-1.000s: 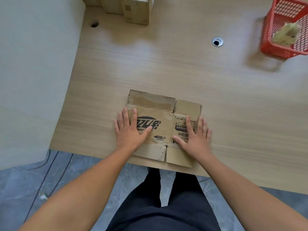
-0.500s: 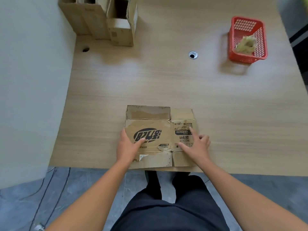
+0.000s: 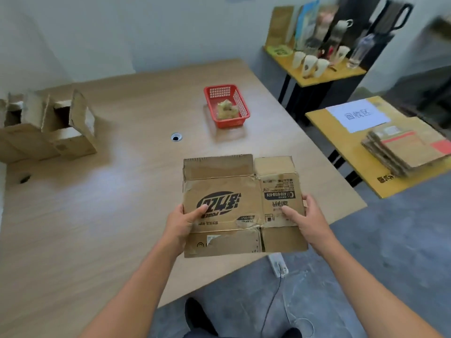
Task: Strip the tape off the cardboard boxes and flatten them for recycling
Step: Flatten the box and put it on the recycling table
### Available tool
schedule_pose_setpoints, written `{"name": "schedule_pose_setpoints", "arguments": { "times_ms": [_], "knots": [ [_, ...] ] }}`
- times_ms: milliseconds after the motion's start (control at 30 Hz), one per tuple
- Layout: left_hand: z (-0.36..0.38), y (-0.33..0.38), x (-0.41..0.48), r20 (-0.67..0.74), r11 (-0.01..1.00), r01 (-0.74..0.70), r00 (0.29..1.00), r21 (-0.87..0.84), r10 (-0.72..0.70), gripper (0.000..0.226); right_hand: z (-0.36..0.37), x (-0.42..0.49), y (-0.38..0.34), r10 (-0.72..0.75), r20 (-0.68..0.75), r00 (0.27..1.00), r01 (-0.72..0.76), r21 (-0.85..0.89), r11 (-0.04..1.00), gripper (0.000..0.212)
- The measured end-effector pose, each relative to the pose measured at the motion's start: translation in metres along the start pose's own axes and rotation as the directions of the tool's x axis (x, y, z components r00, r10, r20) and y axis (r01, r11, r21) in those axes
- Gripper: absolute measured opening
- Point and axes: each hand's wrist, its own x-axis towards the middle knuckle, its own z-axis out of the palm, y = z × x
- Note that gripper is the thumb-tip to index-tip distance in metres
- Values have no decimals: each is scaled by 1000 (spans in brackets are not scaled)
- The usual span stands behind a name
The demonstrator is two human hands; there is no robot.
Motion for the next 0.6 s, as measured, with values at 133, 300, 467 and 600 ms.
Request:
{"name": "schedule_pose_setpoints", "arguments": {
  "times_ms": [133, 300, 467, 600],
  "knots": [
    [102, 26, -11, 140, 994, -92, 987, 66, 82, 62, -98, -16, 8, -40, -104, 994, 49, 88, 995, 34],
    [242, 25, -32, 264, 971, -207, 949, 116, 171, 60, -223, -39, 33, -53, -244, 968, 101, 190, 977, 27],
    [365, 5, -48, 339, 951, -280, 914, 132, 222, 56, -336, -53, 59, -90, -342, 936, 176, 232, 956, 27],
    [442, -2, -56, 375, 940, -314, 894, 134, 246, 60, -408, -52, 68, -88, -381, 920, 187, 231, 955, 27]
  ]
}}
